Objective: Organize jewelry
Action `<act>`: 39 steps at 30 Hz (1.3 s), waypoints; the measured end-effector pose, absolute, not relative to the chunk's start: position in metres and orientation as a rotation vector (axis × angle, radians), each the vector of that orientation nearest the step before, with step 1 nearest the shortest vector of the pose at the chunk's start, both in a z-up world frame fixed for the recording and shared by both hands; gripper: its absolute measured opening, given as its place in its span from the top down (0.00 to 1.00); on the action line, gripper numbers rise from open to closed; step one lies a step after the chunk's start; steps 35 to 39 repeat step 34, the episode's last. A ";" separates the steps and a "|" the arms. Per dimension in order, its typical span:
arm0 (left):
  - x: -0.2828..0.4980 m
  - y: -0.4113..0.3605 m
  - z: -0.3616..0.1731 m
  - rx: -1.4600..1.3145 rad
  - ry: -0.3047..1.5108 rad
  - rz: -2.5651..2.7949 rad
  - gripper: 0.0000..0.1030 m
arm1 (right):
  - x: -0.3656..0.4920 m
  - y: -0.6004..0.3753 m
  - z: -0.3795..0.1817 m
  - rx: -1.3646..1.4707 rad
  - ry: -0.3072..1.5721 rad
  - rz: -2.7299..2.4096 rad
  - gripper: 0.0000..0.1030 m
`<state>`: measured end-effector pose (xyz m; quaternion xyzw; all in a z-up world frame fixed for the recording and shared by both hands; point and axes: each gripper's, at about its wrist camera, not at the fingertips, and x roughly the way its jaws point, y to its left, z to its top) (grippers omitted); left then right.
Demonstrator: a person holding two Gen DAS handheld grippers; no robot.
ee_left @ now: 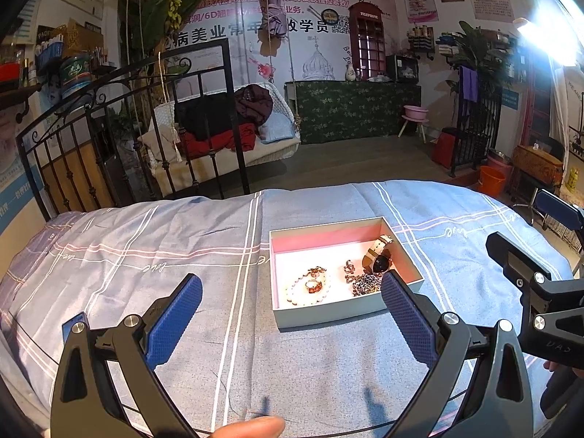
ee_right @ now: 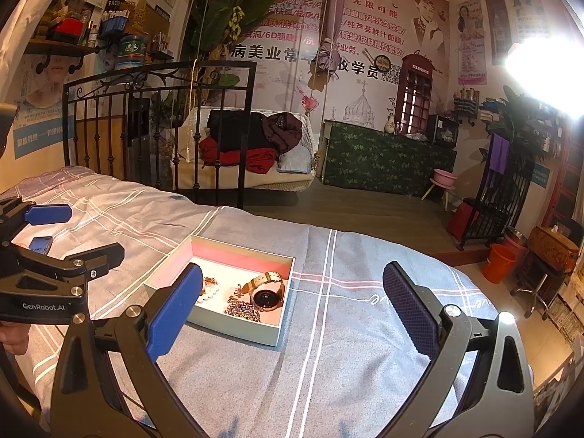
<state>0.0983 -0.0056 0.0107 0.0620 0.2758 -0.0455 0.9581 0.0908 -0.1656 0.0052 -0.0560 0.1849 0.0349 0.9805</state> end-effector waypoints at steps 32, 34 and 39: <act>0.097 -0.002 0.010 0.123 0.547 -0.095 0.06 | 0.092 -0.167 0.007 -0.119 0.371 0.070 0.05; 0.097 -0.003 0.009 0.126 0.557 -0.102 0.06 | 0.092 -0.168 0.007 -0.115 0.375 0.071 0.05; 0.097 -0.003 0.009 0.126 0.557 -0.102 0.06 | 0.092 -0.168 0.007 -0.115 0.375 0.071 0.05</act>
